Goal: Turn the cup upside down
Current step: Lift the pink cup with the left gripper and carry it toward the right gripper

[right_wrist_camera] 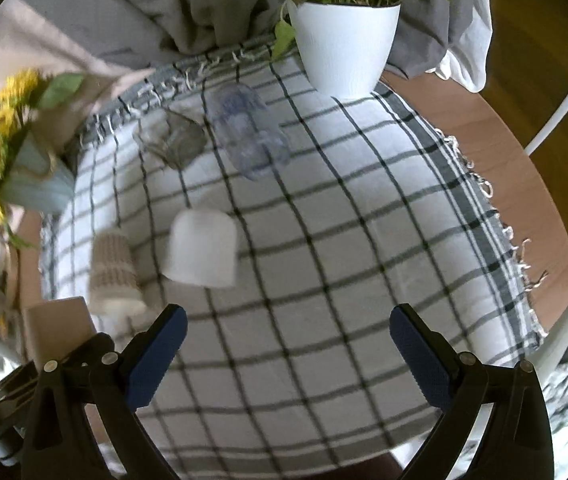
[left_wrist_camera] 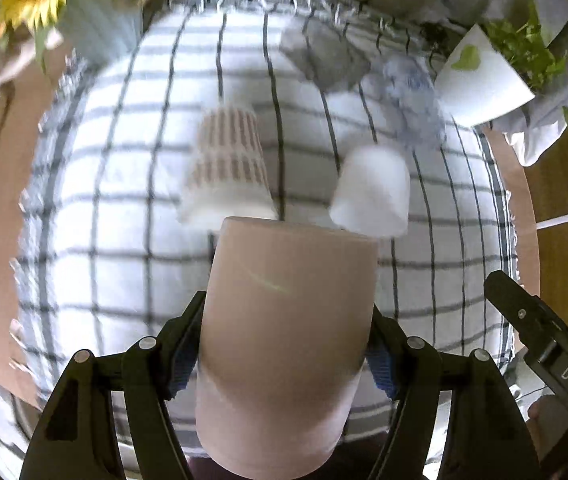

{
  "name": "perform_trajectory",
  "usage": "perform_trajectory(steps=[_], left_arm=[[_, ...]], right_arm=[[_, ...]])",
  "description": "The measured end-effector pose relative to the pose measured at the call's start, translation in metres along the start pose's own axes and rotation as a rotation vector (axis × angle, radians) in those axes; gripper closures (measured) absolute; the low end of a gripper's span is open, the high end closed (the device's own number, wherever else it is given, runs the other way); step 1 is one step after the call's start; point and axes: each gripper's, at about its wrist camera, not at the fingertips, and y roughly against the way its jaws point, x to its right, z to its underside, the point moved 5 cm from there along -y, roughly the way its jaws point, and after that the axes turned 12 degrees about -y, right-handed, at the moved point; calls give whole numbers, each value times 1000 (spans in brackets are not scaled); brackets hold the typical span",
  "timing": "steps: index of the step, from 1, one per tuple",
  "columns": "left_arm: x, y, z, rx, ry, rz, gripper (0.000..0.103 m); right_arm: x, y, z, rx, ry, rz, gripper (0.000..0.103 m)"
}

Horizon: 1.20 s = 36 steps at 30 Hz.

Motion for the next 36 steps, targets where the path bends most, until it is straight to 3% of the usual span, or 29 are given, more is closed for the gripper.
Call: perform_trajectory(steps=[12, 27, 29, 32, 36], left_arm=[[32, -58, 35, -94, 99, 40, 33], [31, -84, 34, -118, 137, 28, 33], [30, -84, 32, -116, 130, 25, 32], [31, -79, 30, -101, 117, 20, 21], [34, -69, 29, -77, 92, -5, 19]], right_arm=[[52, -34, 14, -103, 91, 99, 1], [46, -49, 14, -119, 169, 125, 1], [45, -51, 15, -123, 173, 128, 1], [43, -52, 16, -128, 179, 128, 1], [39, -50, 17, -127, 195, 127, 1]])
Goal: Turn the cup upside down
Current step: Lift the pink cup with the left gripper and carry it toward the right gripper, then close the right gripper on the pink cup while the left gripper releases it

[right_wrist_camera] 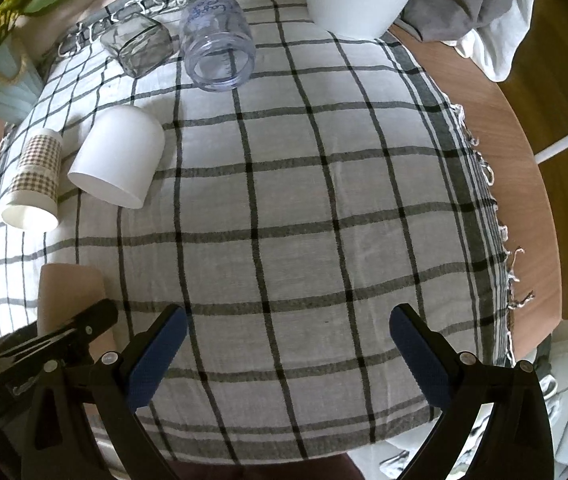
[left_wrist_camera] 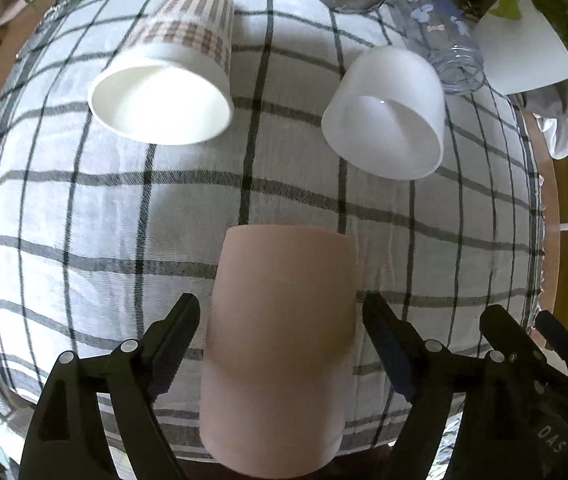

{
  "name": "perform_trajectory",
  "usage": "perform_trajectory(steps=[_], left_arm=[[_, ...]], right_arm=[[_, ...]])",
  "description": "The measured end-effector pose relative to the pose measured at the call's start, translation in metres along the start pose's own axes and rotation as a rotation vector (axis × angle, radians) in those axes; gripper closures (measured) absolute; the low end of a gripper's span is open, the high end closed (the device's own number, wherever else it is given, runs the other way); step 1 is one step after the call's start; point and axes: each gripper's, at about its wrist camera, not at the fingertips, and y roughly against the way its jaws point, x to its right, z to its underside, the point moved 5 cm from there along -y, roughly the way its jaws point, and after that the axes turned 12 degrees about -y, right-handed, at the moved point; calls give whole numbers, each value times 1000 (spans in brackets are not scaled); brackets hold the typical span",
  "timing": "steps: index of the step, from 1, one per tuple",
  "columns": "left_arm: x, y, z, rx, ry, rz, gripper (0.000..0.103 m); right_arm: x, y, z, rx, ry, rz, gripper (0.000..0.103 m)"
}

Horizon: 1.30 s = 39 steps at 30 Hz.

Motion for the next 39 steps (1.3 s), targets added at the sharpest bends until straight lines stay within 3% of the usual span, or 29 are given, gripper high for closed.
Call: perform_trajectory(steps=[4, 12, 22, 27, 32, 39], left_arm=[[-3, 15, 4, 29, 4, -21, 19], [-26, 55, 17, 142, -4, -159, 15], [-76, 86, 34, 210, 48, -230, 12], [-104, 90, 40, 211, 70, -245, 12], [-126, 83, 39, 195, 92, -237, 12], [-144, 75, 33, 191, 96, -211, 12]], right_arm=[[-1, 9, 0, 15, -1, -4, 1], [-12, 39, 0, 71, 11, -45, 1], [-65, 61, 6, 101, 102, -128, 1], [-96, 52, 8, 30, 141, -182, 4], [-123, 24, 10, -131, 132, -251, 14], [-146, -4, 8, -239, 125, -232, 20]])
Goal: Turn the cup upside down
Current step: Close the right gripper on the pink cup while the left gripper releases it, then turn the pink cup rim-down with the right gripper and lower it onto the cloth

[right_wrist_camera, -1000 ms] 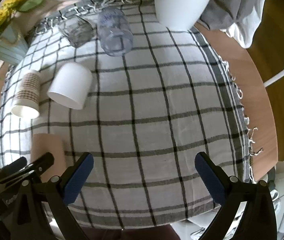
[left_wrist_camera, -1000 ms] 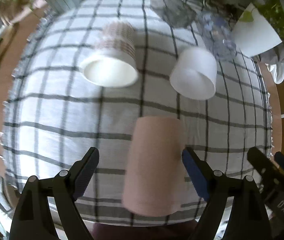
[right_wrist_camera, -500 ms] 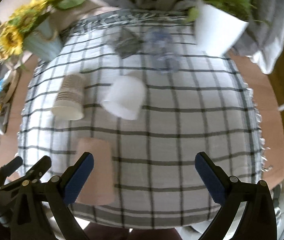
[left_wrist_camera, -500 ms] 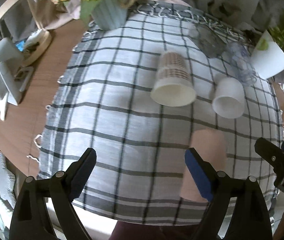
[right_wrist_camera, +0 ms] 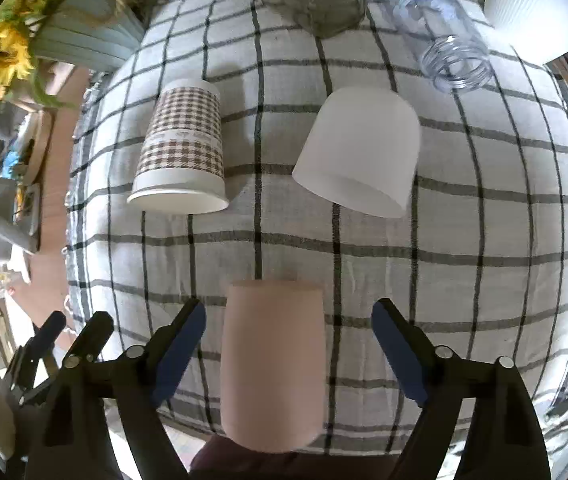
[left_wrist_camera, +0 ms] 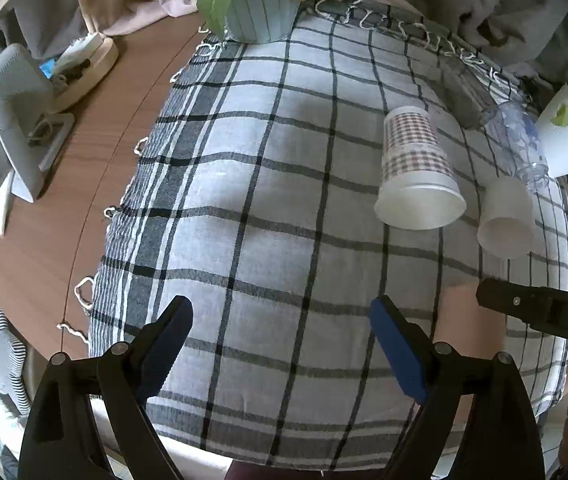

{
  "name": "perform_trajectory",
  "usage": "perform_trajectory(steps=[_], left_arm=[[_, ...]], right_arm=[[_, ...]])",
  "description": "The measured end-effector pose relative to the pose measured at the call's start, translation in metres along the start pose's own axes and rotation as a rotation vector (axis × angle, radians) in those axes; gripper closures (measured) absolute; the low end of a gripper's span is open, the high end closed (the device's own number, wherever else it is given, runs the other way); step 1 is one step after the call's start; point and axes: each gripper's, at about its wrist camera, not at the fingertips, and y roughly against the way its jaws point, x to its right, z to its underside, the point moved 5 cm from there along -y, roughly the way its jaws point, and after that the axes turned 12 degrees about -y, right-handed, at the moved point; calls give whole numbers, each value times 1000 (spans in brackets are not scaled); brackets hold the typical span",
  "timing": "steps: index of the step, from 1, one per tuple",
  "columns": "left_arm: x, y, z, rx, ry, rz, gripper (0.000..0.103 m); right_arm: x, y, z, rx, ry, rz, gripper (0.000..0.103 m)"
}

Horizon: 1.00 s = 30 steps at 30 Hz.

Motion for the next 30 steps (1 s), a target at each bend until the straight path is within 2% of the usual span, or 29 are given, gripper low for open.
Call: perform_trajectory(steps=[10, 17, 23, 30], left_arm=[[-12, -14, -4, -16, -14, 23, 12], [-15, -18, -7, -22, -35, 29, 12], [-11, -14, -8, -9, -70, 46, 12], [-9, -4, -8, 22, -95, 53, 12]], right_arm=[[-10, -35, -8, -93, -49, 43, 23], [-12, -49, -7, -117, -66, 54, 40], [-11, -37, 1, -56, -59, 45, 41], [-5, 6, 16, 100, -69, 31, 41]])
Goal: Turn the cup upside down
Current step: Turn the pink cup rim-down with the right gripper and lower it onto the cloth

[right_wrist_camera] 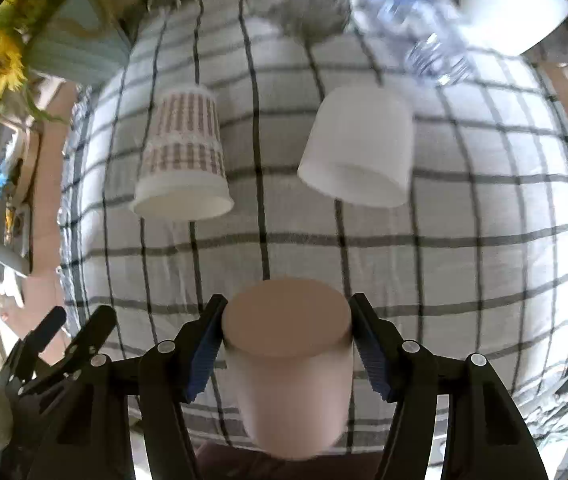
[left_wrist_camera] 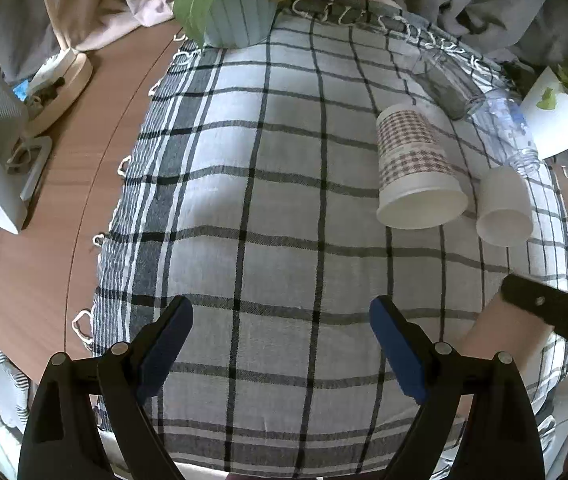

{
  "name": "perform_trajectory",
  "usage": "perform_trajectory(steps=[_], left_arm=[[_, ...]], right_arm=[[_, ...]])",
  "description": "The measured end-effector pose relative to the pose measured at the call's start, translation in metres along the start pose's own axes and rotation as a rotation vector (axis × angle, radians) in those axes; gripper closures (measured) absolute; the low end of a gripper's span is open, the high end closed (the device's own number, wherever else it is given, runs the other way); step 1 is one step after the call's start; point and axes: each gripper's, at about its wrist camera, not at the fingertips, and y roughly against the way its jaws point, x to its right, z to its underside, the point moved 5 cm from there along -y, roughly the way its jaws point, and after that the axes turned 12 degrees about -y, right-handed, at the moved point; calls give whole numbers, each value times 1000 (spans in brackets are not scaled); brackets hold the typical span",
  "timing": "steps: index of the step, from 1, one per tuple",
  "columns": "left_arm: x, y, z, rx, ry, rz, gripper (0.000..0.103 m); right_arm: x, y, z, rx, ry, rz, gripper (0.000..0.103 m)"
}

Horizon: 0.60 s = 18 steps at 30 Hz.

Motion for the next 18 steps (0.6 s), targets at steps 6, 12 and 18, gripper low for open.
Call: perform_trajectory(steps=[6, 12, 18], left_arm=[[1, 5, -1, 18, -7, 7, 12], [2, 7, 2, 21, -17, 11, 12], [2, 7, 2, 26, -18, 12, 12]], right_arm=[[3, 32, -5, 151, 0, 19, 41], [5, 30, -8, 190, -9, 38, 42], [6, 29, -5, 195, -5, 43, 42]])
